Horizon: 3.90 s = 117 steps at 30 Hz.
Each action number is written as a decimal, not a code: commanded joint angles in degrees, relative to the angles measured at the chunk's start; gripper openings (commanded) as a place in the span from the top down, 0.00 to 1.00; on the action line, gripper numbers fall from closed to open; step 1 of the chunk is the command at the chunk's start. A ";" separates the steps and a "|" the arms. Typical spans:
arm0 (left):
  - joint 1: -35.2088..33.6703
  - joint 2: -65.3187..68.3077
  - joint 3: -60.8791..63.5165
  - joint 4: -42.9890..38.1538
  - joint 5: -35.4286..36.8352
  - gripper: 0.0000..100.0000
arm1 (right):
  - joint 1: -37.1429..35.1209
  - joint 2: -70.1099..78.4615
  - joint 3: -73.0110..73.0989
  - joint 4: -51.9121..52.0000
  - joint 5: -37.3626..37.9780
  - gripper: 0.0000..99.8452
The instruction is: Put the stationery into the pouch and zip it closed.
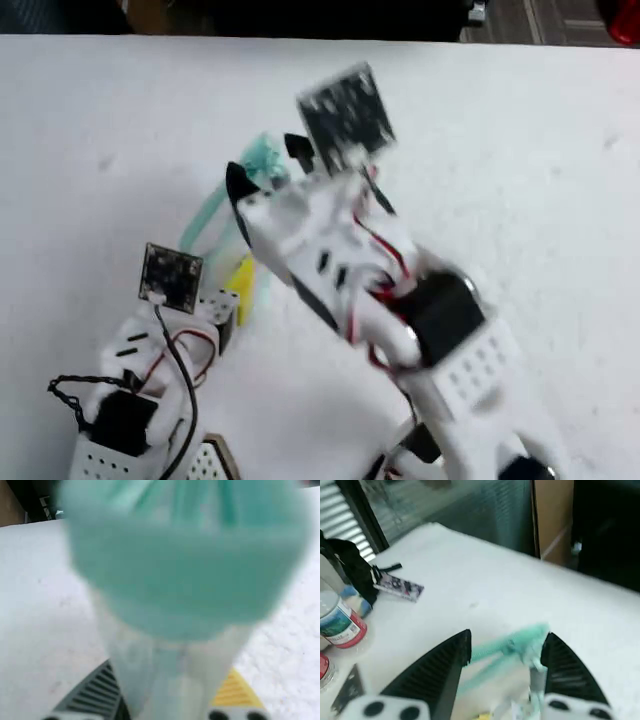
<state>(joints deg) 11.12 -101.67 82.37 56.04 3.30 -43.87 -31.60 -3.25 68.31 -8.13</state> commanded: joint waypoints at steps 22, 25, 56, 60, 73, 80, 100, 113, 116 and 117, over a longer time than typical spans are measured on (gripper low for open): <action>1.98 -0.31 -1.32 -0.79 -0.53 0.86 | -5.05 28.53 -27.69 19.74 -10.29 0.79; 1.98 -0.40 -1.85 0.44 -0.88 0.86 | -2.42 30.37 -27.87 19.65 -10.29 0.79; -0.40 -0.40 -10.81 7.47 -3.78 0.69 | 17.01 36.79 -53.27 26.07 18.29 0.98; -4.09 -0.40 -9.85 5.27 0.09 0.69 | 14.99 36.79 -52.75 30.55 36.66 0.98; -5.67 -0.40 -7.38 2.46 0.70 0.69 | 5.49 16.84 -13.89 29.32 58.20 0.98; -1.98 -0.40 -7.38 3.69 -2.99 0.69 | 5.14 6.11 -3.25 25.27 58.90 0.99; -9.63 -0.31 -2.29 -4.04 8.00 0.70 | -0.66 -7.34 16.62 30.29 88.70 0.99; -3.03 -0.13 -1.58 -3.87 7.91 0.69 | -21.49 -14.73 26.46 30.37 81.05 0.99; -2.24 -0.13 -1.67 -2.64 7.91 0.69 | -20.44 -15.43 26.37 30.37 81.05 0.99; -1.71 -0.13 -1.67 -2.46 7.65 0.69 | -20.18 -15.60 26.37 30.37 81.05 0.99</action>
<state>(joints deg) 7.43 -101.58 81.05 53.49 10.68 -63.82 -46.02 23.38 97.23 73.45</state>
